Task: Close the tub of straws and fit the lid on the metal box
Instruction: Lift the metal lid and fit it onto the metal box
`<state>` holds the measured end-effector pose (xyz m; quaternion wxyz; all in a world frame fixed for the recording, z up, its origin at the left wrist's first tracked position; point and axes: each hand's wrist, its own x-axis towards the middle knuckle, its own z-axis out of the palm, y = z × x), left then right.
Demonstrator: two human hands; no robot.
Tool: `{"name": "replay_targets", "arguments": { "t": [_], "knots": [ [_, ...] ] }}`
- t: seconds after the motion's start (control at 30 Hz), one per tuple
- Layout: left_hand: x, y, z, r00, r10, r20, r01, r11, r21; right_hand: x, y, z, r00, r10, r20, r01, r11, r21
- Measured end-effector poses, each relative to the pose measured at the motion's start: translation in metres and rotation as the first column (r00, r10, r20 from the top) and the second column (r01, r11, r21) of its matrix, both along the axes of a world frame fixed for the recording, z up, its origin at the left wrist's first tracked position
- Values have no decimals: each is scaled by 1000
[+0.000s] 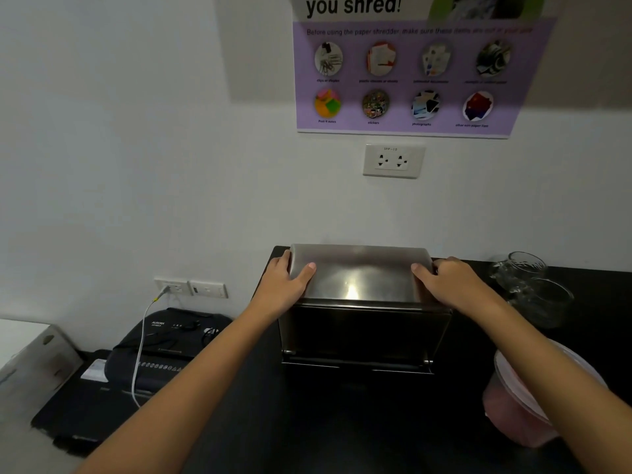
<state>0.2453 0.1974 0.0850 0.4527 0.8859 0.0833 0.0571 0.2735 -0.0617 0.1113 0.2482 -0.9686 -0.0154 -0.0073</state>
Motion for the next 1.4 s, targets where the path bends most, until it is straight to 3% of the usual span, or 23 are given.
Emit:
{"name": "replay_targets", "arguments": {
  "t": [0.4,0.6,0.7,0.8,0.87,1.1,1.4],
  "knots": [
    [0,-1,-3,1000,14,15,-14,1000,-10,-6,1,-1,1000,-9,-16,9,1000,13],
    [-7,2,1,1000,-22,13,22,998,-63,-8,-13,-2,994,81,-78,-72,992,107],
    [-22,13,-5,1000,-14,12,16,982,-187,-15,-25,-7,984,43,-173,19,939,343],
    [-37,26,-19,1000,1,-15,-6,945,-328,-27,-37,-14,960,104,-260,84,778,623],
    [-42,29,-25,999,-11,-48,-9,922,-388,-32,-43,-16,945,145,-293,113,695,710],
    [-47,26,-26,1000,-12,-28,-3,871,-491,-35,-49,-22,956,148,-255,95,663,742],
    [-45,25,-32,1000,-15,-15,6,863,-506,-32,-51,-34,975,134,-180,24,733,680]
  ]
}}
